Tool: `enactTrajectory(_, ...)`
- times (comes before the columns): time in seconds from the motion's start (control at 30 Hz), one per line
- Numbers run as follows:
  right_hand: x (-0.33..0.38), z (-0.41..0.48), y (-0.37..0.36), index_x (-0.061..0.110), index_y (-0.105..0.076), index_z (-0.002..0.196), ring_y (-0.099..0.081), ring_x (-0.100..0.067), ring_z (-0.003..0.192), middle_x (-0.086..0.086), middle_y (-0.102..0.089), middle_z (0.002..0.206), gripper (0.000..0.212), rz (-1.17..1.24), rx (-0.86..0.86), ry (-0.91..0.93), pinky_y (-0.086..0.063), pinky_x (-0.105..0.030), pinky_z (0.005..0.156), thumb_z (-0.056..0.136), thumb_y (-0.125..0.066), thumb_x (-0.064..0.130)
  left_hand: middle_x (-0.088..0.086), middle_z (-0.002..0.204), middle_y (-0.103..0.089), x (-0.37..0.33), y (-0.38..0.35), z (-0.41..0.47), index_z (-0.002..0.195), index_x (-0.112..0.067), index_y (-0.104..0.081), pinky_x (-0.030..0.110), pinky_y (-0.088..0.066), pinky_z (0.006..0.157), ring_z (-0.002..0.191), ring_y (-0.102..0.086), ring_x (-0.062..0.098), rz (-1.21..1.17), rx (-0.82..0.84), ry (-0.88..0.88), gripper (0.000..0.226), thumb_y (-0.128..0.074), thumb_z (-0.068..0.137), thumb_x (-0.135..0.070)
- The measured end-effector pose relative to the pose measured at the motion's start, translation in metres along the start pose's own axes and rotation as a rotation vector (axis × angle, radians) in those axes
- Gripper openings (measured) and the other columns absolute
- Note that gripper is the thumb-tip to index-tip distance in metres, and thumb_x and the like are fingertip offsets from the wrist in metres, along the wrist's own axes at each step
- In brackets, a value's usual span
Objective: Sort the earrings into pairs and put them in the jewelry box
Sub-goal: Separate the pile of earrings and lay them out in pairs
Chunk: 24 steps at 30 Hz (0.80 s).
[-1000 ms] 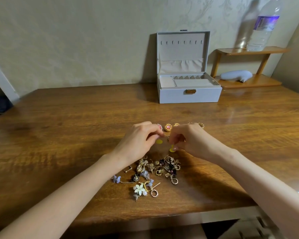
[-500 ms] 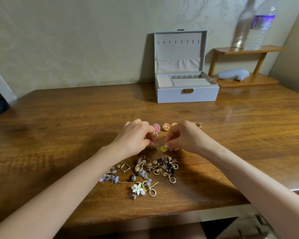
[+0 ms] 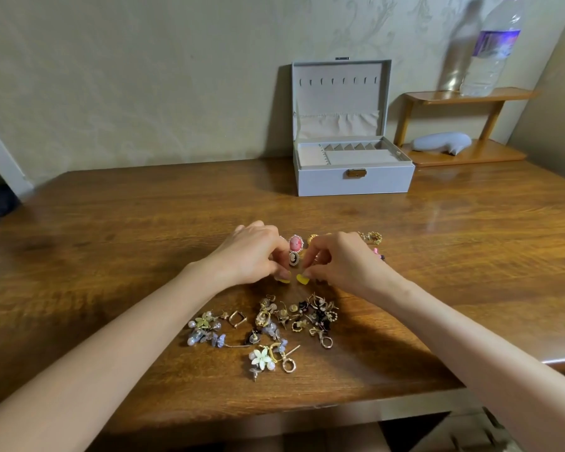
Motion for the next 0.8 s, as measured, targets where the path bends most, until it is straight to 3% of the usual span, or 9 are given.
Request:
enactTrajectory(0.23, 0.003, 0.002, -0.002, 0.016, -0.07, 0.082, -0.057, -0.011, 0.067, 0.003, -0.062, 0.071, 0.007, -0.022, -0.017, 0.018, -0.045, -0.022, 0.056, 0.077, -0.073, 0.02, -0.009, 0.088, -0.043, -0.001, 0.0, 0.003, 0.086, -0.032, -0.061, 0.029, -0.028, 0.079, 0.095, -0.039, 0.013, 0.008, -0.066, -0.003, 0.005, -0.064, 0.084, -0.034)
enactTrajectory(0.37, 0.004, 0.003, -0.005, 0.017, -0.068, 0.082, -0.057, -0.013, 0.069, 0.004, -0.06, 0.073, 0.01, -0.048, -0.038, 0.012, -0.042, -0.024, 0.058, 0.077, -0.074, 0.024, -0.008, 0.087, -0.044, -0.001, -0.001, 0.002, 0.079, -0.033, -0.054, 0.03, -0.028, 0.078, 0.092, -0.037, 0.013, 0.003, -0.064, -0.004, 0.01, -0.062, 0.086, -0.032)
enactTrajectory(0.5, 0.005, 0.0, -0.004, 0.018, -0.068, 0.086, -0.053, -0.009, 0.065, 0.007, -0.057, 0.07, 0.011, -0.053, -0.045, 0.022, -0.038, -0.02, 0.053, 0.079, -0.072, 0.025, -0.009, 0.086, -0.044, 0.003, 0.004, -0.001, 0.09, -0.03, -0.064, 0.029, -0.028, 0.078, 0.09, -0.034, 0.01, -0.031, -0.105, 0.005, 0.006, -0.059, 0.089, -0.029)
enactTrajectory(0.63, 0.005, -0.001, -0.002, 0.023, -0.07, 0.092, -0.053, -0.005, 0.062, 0.006, -0.061, 0.073, 0.015, -0.031, 0.015, 0.04, -0.039, -0.02, 0.055, 0.078, -0.071, 0.016, -0.013, 0.084, -0.043, 0.006, 0.006, -0.005, 0.084, -0.036, -0.059, 0.028, -0.028, 0.076, 0.089, -0.035, 0.008, -0.05, -0.092, -0.006, 0.009, -0.062, 0.087, -0.027)
enactTrajectory(0.8, 0.003, -0.001, -0.004, 0.022, -0.07, 0.093, -0.057, -0.005, 0.068, 0.007, -0.065, 0.076, 0.021, -0.027, 0.064, 0.036, -0.045, -0.021, 0.061, 0.076, -0.074, 0.011, -0.01, 0.087, -0.045, 0.004, 0.0, -0.007, 0.092, -0.028, -0.066, 0.028, -0.028, 0.077, 0.089, -0.036, 0.01, -0.037, -0.062, -0.025, 0.011, -0.065, 0.083, -0.033)
Point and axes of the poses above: each hand's wrist, its own z-axis towards the middle knuckle, its own y-axis out of the back of the hand, x = y × z, the point moved 5 cm from there along z, towards the middle knuckle
